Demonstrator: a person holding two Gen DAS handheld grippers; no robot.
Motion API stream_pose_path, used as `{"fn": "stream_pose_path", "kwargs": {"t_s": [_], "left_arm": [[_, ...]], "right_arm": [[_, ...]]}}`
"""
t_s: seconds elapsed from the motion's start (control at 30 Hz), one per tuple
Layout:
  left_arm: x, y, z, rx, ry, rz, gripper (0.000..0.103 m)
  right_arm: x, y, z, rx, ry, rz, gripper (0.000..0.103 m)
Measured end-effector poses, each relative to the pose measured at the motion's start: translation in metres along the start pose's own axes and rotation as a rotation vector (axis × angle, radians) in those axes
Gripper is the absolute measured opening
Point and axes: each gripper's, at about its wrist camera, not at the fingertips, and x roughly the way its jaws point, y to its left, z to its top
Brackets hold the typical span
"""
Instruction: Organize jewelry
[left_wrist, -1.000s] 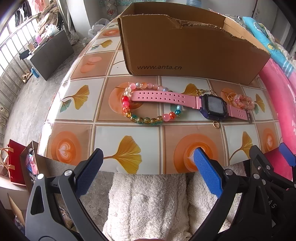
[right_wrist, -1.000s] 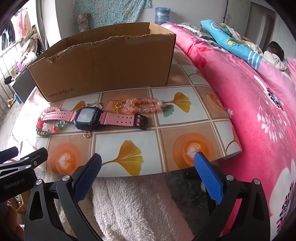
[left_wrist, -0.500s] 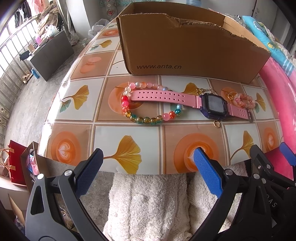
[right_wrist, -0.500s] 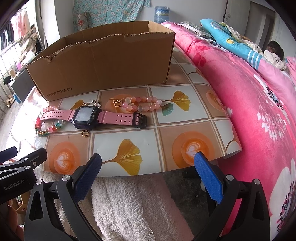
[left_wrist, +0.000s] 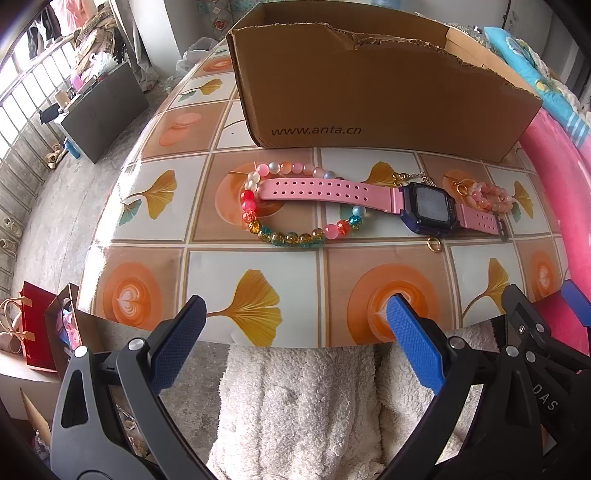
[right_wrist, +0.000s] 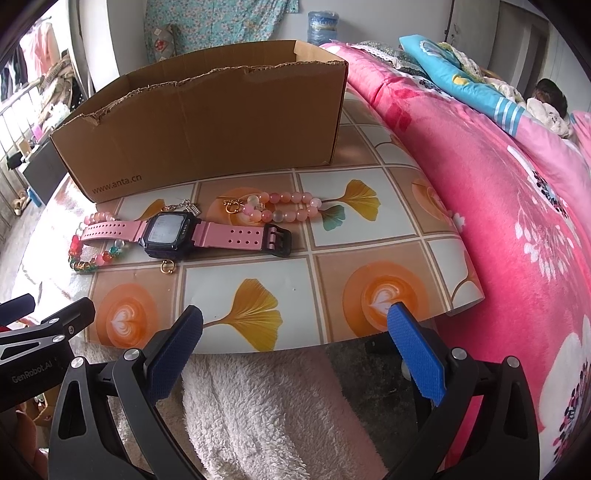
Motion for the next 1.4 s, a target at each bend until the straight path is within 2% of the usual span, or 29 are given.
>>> {"fn": "stream_pose_path", "kwargs": {"t_s": [1.2,1.3,1.4], "left_arm": [[0.003,-0.003,-0.003,0.020,0.006,0.026,0.095],[0.003,-0.003,-0.006,0.035,-0.006,0.006,0.095],[-0.003,0.001,-0.013,0.052,-0.052,-0.037,0.095]], "right_arm": [[0.001,-0.002,0.002,0.006,-0.011,-0.018,0.098],[0.001,0.000,0.003,-0.009,-0.016,-0.018,0.098],[-0.003,-0.003,0.004,-0.013,-0.053,0.029,0.098]]}}
